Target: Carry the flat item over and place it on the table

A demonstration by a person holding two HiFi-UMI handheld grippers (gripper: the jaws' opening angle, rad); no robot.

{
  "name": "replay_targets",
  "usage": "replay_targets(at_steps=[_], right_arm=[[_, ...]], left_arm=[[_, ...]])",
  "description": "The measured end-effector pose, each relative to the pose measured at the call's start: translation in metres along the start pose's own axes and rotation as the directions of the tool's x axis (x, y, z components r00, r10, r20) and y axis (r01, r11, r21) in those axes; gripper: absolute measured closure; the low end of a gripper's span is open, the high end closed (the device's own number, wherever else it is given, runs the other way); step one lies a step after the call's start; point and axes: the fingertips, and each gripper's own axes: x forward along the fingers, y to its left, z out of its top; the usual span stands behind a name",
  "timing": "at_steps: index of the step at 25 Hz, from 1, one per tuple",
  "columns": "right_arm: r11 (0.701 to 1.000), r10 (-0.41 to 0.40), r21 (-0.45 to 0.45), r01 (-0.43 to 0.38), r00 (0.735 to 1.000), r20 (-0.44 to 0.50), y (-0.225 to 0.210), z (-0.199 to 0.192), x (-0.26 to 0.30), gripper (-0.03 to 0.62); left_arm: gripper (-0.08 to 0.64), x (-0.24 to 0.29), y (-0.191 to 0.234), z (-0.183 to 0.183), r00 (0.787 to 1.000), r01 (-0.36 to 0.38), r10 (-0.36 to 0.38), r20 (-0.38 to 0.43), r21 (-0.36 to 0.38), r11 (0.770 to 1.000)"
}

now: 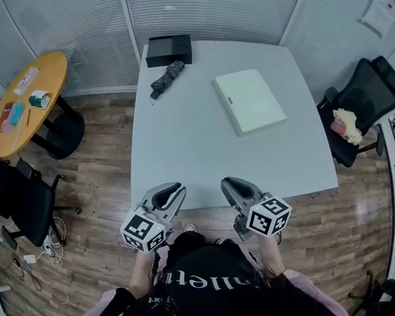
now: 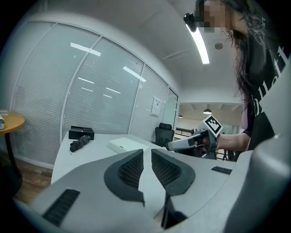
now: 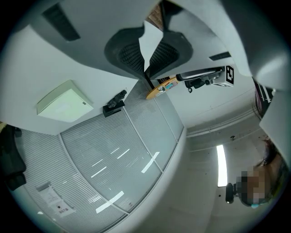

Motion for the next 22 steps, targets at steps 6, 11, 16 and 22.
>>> replay_targets(at_steps=[6,11,16,22], right_arm=[[1.000,0.019,-0.002,-0.019,1.000,0.008,-0.003,0.001,-0.015,0.546],[0.999,0.034,0.007,-0.034,0.999,0.005,-0.004,-0.002,-0.024,0.549],[0.999,0.049,0.008,-0.049,0.999,-0.003,-0.003,-0.006,-0.028,0.551],[0.998,0.062,0.007,-0.062,0.998,-0.006,-0.001,-0.008,-0.027,0.551]], left_arm=[[0.508,0.003,-0.022,-0.002,1.000,0.005,-0.005,-0.015,-0.001,1.000],[0.512,0.003,-0.034,-0.003,1.000,0.000,0.000,-0.026,-0.002,1.000],[0.514,0.001,-0.042,-0.006,0.999,0.000,0.000,-0.036,-0.004,1.000],[0.515,-0.002,-0.044,-0.008,0.999,-0.007,0.007,-0.046,-0.002,1.000]])
